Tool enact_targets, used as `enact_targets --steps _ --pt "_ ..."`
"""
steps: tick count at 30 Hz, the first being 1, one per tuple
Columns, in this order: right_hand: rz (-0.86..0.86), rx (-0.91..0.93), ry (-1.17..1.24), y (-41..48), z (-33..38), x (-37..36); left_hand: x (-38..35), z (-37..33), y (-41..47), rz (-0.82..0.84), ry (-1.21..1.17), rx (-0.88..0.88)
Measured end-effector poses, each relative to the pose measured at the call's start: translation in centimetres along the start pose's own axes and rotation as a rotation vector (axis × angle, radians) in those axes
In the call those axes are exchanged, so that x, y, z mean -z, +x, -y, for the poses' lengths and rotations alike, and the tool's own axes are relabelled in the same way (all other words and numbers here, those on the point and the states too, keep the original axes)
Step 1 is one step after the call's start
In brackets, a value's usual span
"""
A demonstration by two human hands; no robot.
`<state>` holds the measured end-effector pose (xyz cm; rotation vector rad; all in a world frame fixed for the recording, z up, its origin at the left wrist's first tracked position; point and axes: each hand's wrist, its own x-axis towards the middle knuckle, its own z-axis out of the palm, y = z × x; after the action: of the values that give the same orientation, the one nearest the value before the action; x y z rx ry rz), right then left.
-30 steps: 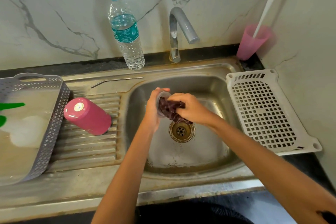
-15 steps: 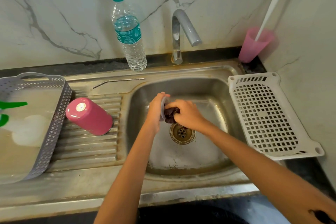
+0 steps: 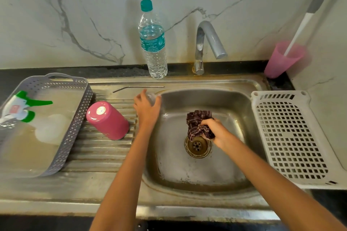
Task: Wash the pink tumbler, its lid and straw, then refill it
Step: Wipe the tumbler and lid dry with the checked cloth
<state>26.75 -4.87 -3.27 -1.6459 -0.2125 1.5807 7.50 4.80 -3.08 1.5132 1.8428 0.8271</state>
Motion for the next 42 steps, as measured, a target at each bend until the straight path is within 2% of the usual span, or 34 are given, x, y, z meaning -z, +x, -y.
enact_targets --steps 5,11,17,22,26,31,34,37,39,42 --pt "0.004 -0.010 0.001 0.7 0.2 -0.5 1.1 -0.1 3.7 -0.178 0.245 0.075" --pt "0.007 -0.042 0.021 1.3 0.5 -0.7 1.4 0.7 6.7 -0.228 0.347 0.238" --pt "0.012 -0.063 0.030 2.2 0.6 -1.1 1.0 0.8 7.3 -0.186 0.472 0.290" --pt "0.022 -0.068 0.040 2.4 0.5 -1.8 0.5 0.5 7.3 -0.183 0.666 0.119" --pt "0.027 -0.067 0.028 2.4 0.6 -2.2 0.6 0.4 7.7 -0.151 0.724 0.158" --pt "0.032 -0.057 0.044 2.8 0.7 -2.6 1.4 1.2 7.9 -0.210 0.707 0.142" --pt "0.026 -0.051 0.045 3.0 0.9 -2.7 1.4 1.1 8.3 -0.247 0.698 -0.069" --pt "0.020 -0.053 0.045 3.1 0.9 -2.8 0.5 0.4 8.9 -0.188 0.683 -0.312" --pt "0.018 -0.052 0.045 3.3 0.9 -2.9 -0.2 0.1 9.1 -0.142 0.708 -0.368" --pt "0.014 -0.047 0.038 3.3 0.9 -2.7 -0.7 -0.1 9.2 -0.122 0.875 -0.415"
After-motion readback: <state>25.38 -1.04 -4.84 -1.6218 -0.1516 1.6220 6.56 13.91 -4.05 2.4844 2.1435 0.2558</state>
